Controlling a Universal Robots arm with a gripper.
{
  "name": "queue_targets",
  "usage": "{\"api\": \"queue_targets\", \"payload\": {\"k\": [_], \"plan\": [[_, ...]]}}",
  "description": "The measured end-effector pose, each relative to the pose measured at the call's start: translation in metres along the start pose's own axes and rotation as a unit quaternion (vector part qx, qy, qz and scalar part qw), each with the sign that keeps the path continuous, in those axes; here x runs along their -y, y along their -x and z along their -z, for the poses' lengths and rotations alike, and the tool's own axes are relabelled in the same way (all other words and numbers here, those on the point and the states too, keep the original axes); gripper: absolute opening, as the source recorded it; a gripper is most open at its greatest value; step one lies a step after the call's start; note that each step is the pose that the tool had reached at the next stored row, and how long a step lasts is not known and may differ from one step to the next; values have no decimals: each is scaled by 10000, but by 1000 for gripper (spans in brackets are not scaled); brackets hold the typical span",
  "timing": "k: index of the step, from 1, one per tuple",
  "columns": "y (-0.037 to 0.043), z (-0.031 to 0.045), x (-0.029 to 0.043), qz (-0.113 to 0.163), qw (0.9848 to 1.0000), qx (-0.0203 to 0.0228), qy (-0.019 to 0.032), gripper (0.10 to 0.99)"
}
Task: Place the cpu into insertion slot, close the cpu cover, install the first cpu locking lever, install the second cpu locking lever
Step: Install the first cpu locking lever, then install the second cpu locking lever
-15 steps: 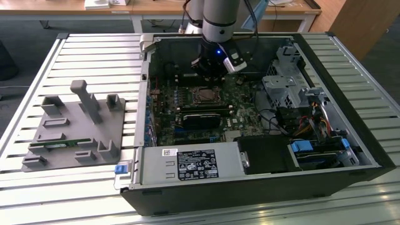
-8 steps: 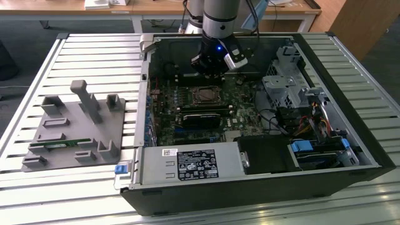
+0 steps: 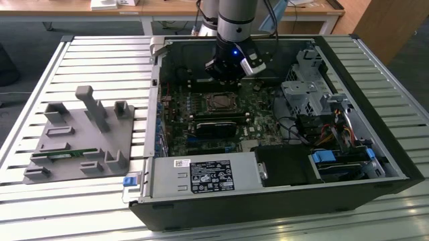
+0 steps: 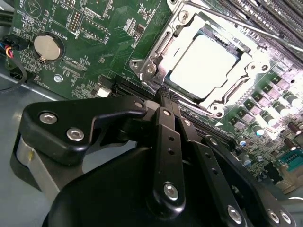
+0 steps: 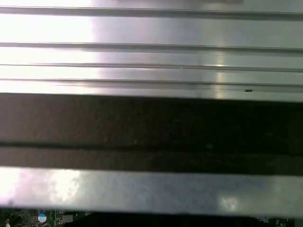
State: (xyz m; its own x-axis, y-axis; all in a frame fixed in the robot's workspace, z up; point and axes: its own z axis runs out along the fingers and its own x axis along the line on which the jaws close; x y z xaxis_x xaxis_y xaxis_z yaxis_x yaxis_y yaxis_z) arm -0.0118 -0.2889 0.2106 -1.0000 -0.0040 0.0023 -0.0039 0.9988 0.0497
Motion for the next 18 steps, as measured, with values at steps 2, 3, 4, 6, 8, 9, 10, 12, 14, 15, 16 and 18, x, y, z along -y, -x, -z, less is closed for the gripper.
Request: {"api": "queue_targets", "payload": {"k": [2,3,4,6,8,9,10,12,14,15,16,18], "plan": [[0,0,7,0,10000,0,0,106],[0,0,10,0,10000,0,1,106],[0,0,12,-1,10000,0,1,106],[0,0,17,0,10000,0,1,106],[0,1,20,0,10000,0,0,106],[0,1,23,0,10000,0,0,106],[0,1,26,0,10000,0,0,106],[0,2,33,0,10000,0,0,106],[0,2,42,0,10000,0,0,106],[0,2,48,0,10000,0,0,106],[0,2,53,0,10000,0,0,106],[0,3,65,0,10000,0,1,106]]}}
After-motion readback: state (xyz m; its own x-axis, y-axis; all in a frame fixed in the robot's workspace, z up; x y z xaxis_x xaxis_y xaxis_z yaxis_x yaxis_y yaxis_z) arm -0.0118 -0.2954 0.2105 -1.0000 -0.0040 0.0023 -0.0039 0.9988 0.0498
